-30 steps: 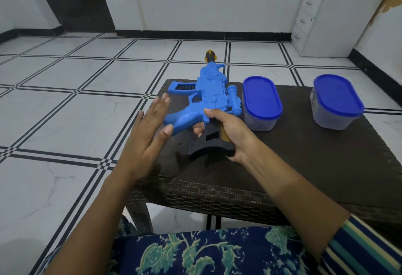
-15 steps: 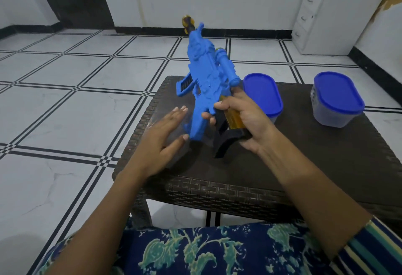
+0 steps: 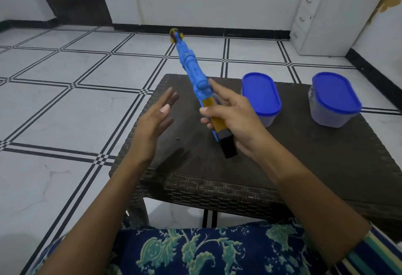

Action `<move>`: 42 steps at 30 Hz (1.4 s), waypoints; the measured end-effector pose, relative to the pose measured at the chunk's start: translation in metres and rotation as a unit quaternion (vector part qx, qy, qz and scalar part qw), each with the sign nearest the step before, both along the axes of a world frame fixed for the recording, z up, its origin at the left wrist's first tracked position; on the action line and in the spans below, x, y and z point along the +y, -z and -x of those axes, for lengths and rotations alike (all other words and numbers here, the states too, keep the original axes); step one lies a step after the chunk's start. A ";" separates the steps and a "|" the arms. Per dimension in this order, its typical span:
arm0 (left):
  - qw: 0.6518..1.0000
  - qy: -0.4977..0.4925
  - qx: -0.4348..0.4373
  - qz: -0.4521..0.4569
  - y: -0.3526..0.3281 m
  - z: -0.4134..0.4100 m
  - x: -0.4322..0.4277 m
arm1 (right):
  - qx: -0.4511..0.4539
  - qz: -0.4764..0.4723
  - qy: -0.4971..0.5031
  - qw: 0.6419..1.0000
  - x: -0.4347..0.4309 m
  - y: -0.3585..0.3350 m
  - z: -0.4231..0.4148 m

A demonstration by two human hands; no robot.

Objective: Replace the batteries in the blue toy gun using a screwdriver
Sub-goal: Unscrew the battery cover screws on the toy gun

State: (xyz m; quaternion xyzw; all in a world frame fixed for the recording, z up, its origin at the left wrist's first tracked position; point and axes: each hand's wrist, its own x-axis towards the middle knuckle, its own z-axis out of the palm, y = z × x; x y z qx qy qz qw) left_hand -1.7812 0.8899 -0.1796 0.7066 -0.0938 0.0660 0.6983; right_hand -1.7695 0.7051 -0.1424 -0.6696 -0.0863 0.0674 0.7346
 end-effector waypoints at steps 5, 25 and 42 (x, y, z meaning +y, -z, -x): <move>1.000 0.012 -0.008 0.016 -0.002 -0.003 0.000 | -0.048 0.140 0.008 0.989 0.011 0.011 0.001; 0.987 -0.135 0.012 -0.086 0.018 -0.029 0.003 | -0.129 0.378 -0.103 0.911 0.002 0.027 0.009; 0.894 -0.125 -0.047 -0.427 0.031 -0.025 0.017 | -0.137 0.518 -0.142 0.832 0.005 0.041 0.005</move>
